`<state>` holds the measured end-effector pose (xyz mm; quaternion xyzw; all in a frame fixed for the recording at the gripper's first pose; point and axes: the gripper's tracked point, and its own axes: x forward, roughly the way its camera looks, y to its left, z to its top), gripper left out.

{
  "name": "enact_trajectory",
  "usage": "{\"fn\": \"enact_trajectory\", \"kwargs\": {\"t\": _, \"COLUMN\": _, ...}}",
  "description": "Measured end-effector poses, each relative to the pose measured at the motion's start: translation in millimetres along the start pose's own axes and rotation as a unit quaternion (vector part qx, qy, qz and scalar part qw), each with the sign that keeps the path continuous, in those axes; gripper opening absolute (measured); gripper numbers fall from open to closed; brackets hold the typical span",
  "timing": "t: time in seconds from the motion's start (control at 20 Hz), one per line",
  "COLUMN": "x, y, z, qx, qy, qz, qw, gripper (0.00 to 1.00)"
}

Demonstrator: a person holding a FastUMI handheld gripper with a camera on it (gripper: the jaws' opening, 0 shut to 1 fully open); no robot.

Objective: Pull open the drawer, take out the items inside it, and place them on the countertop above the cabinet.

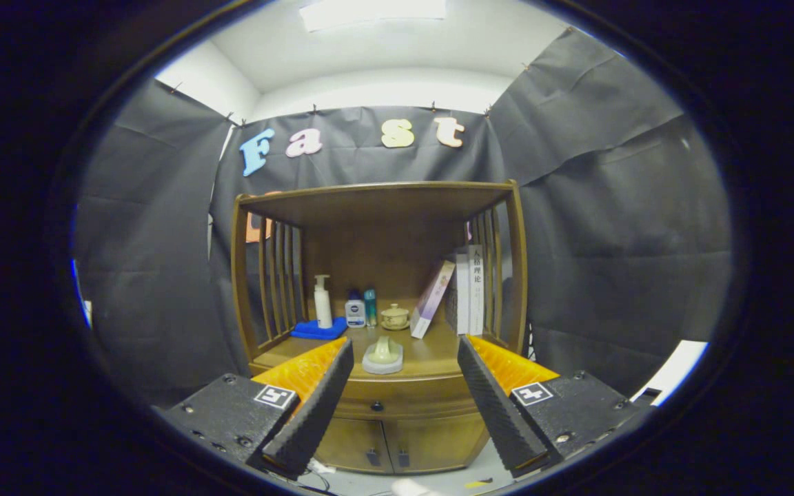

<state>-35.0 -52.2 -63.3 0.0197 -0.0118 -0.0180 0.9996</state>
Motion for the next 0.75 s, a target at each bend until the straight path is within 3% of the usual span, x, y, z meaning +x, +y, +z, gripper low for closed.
{"fn": "enact_trajectory", "kwargs": {"t": 0.75, "x": -7, "y": 9, "z": 1, "qx": -0.001, "qy": -0.005, "qz": 0.012, "qw": 1.0, "gripper": 0.99}}
